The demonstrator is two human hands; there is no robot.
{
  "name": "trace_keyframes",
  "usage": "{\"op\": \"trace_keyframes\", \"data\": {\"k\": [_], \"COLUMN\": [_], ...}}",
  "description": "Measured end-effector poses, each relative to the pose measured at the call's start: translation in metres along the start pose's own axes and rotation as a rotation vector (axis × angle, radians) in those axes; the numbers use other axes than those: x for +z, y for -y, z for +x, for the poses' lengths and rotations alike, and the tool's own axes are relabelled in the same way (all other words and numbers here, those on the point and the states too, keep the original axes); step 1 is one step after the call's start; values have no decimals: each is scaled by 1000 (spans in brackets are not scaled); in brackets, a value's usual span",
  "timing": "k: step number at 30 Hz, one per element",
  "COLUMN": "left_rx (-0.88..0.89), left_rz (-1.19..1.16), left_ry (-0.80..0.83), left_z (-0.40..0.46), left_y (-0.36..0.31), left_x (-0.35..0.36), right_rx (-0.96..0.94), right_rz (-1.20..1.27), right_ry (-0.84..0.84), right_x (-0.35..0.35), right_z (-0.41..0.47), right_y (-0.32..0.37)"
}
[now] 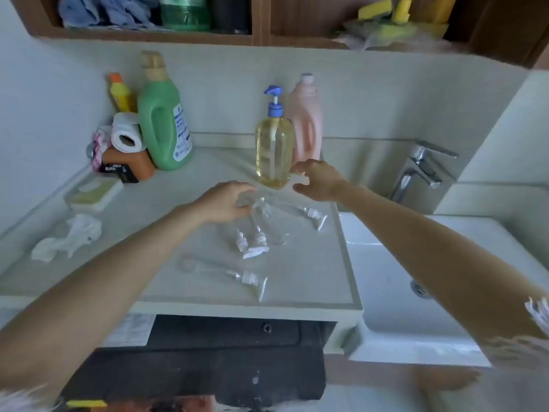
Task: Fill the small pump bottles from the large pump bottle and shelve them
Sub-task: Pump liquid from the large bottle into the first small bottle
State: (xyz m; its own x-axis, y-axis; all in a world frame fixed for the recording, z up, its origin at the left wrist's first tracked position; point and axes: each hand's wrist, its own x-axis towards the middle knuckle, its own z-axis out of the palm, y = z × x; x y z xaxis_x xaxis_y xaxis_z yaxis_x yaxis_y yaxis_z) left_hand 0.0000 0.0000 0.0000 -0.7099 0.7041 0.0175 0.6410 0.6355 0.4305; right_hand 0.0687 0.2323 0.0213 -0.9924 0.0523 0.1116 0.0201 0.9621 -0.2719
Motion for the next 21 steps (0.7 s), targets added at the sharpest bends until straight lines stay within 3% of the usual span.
{"op": "trace_keyframes", "data": {"k": [6,9,16,21], "left_rx": [52,76,107,52], "left_rz": [105,250,405,406], "left_ry": [69,95,163,240], "left_z": [31,39,73,87], "left_y": [6,-1,-30,-37], "left_x": [52,83,106,104], "right_rx": [233,265,103,47], "right_rz": [248,349,681,668], "right_ry": [-221,-237,-301,-243], "right_x": [3,1,14,23], "right_z": [53,88,142,168], "right_y": [-18,-28,-31,-34]}}
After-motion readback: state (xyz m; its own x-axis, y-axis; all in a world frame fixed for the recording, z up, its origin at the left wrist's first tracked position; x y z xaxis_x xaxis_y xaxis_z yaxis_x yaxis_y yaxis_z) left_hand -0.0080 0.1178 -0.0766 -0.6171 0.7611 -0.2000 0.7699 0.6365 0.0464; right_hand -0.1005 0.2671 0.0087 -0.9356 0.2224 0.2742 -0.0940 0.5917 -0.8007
